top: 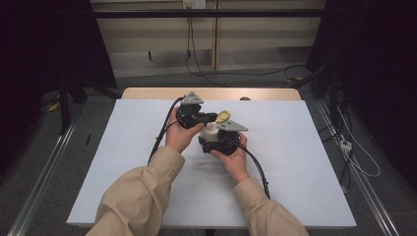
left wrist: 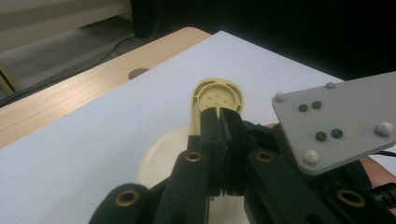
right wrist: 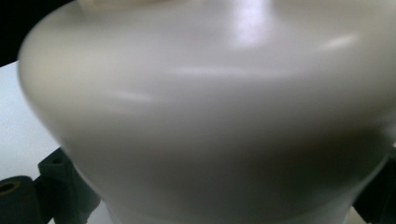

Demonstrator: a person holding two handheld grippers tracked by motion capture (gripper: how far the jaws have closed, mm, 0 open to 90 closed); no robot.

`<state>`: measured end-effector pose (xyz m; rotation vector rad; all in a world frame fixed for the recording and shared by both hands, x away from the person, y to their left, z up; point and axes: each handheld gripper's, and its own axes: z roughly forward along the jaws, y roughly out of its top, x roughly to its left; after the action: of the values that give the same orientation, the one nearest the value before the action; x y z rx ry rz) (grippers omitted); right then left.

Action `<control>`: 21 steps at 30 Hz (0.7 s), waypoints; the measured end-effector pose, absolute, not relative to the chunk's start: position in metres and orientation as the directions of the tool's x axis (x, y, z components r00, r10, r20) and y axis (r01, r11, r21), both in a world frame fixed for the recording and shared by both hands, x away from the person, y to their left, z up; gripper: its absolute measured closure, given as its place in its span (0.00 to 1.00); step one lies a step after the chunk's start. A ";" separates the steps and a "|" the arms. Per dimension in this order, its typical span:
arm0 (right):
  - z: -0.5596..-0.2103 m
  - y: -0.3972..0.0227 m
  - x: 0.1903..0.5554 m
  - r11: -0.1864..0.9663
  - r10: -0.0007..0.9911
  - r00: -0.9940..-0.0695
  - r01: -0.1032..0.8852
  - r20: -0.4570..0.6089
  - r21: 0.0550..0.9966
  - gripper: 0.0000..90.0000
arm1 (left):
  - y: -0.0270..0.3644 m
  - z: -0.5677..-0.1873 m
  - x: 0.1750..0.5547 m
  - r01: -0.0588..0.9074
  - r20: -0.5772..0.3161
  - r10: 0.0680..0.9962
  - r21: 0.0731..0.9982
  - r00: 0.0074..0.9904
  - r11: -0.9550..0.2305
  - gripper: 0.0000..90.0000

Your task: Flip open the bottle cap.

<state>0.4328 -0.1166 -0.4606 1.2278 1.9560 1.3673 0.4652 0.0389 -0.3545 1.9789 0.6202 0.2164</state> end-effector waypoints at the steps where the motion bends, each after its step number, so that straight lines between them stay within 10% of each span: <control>1: -0.461 -0.117 0.433 0.111 0.858 -0.500 0.407 0.120 0.907 0.04 | 0.039 -0.354 0.465 0.330 -0.111 0.511 0.873 0.852 -0.360 0.99; 21: -0.461 -0.115 0.432 0.108 0.867 -0.482 0.435 0.129 0.894 0.03 | 0.051 -0.347 0.459 0.339 -0.127 0.527 0.882 0.840 -0.327 0.77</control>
<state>0.4319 -0.1151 -0.4608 1.2651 1.9625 1.3424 0.4590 0.0506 -0.3471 1.9452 0.6425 0.2195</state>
